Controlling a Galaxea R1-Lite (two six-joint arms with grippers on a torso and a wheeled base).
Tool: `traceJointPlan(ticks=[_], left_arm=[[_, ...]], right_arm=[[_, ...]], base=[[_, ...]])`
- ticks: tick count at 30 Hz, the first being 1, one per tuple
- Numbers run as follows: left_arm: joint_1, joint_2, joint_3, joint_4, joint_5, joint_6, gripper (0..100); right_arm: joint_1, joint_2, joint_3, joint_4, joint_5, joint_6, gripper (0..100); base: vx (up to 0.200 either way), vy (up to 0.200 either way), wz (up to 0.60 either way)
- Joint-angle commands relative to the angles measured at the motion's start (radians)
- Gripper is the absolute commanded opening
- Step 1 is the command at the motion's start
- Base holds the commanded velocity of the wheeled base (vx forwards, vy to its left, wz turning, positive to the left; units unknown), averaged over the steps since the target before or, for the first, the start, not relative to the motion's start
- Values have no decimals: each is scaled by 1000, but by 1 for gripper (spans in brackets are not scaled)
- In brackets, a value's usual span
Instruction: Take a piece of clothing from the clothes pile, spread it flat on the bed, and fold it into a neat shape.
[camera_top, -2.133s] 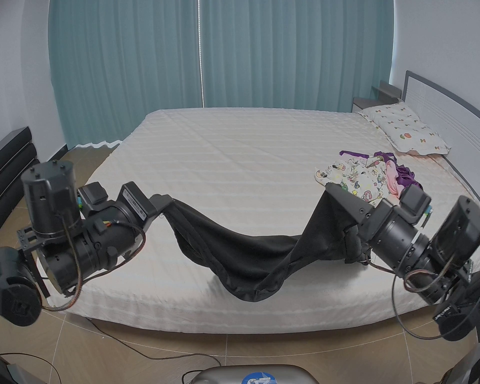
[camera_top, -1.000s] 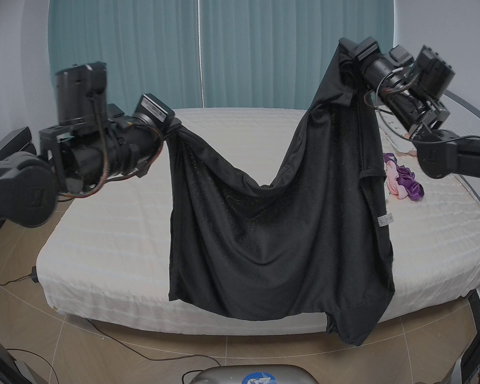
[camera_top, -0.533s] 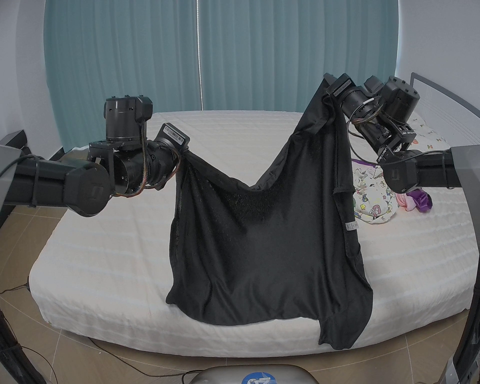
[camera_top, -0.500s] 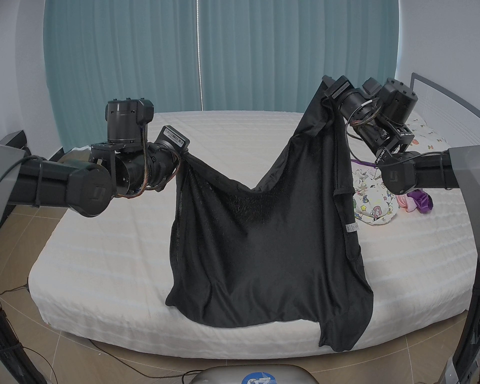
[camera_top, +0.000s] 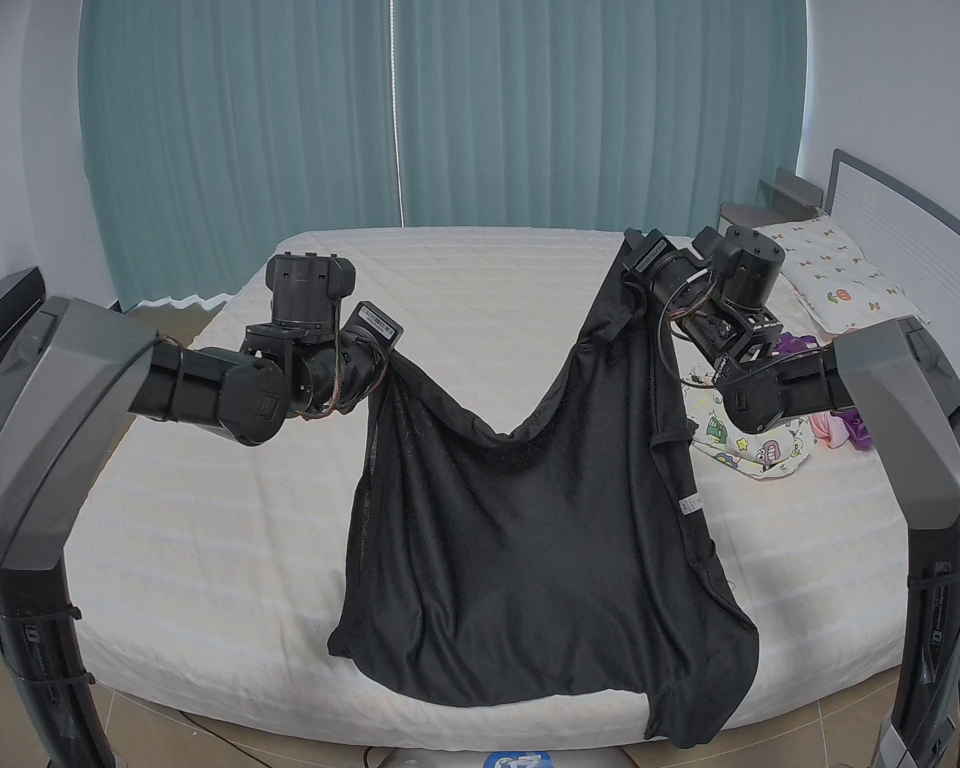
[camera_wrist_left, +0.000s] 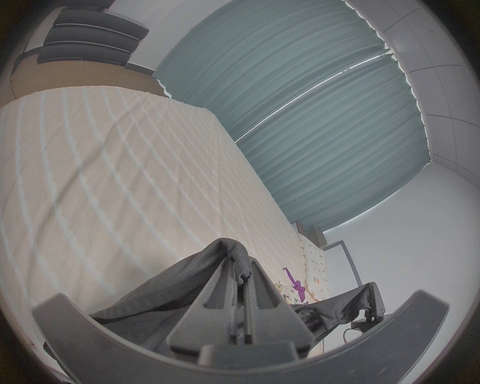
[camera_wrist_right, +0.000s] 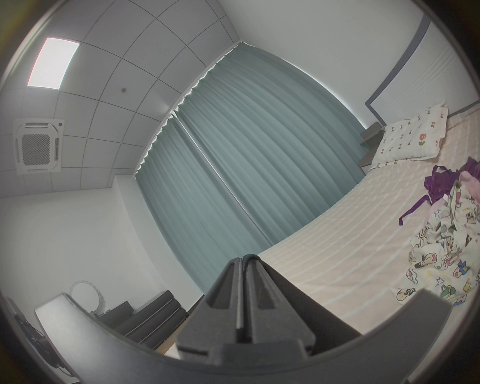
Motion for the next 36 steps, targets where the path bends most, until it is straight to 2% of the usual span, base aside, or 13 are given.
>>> traceJointPlan(ticks=[1,5,6,11,15,18,24,27,28,30,33,35,36], left_arm=[[23,107,-61,-3,3,-32,0],[41,156,-98,0,3,-42,0],[44,167,-103,0,3,-44,100],[64,210,-111,0,3,-41,100],[118,236,-127,3,16,-33,100],[150,237,-137,3,19,4,100],[164,222,-103,17,34,50,100],[156,170,-25,38,29,46,100],[147,133,41,32,19,45,100],[133,87,107,26,-9,43,100],[128,29,182,24,-49,36,100],[115,-65,301,24,-138,-12,100],[113,-68,307,23,-142,-16,100]], right_arm=[[-13,116,-30,-7,-17,-1,0],[-32,184,-30,0,-15,-3,0],[-37,196,-30,3,-15,-3,100],[-77,242,-25,43,-15,-3,100],[-134,256,-19,214,-44,2,100],[-160,253,-16,272,-72,-3,100],[-180,222,13,353,-69,-3,100],[-187,161,124,402,-40,-30,100],[-203,130,187,439,-1,-101,100],[-226,124,193,411,9,-151,100],[-240,116,188,347,5,-118,100],[-241,90,272,327,15,-42,100],[-243,87,280,326,17,-41,100]], base=[[0,0,0],[0,0,0],[0,0,0],[0,0,0],[0,0,0],[0,0,0],[0,0,0],[0,0,0],[0,0,0],[0,0,0],[0,0,0],[0,0,0],[0,0,0]])
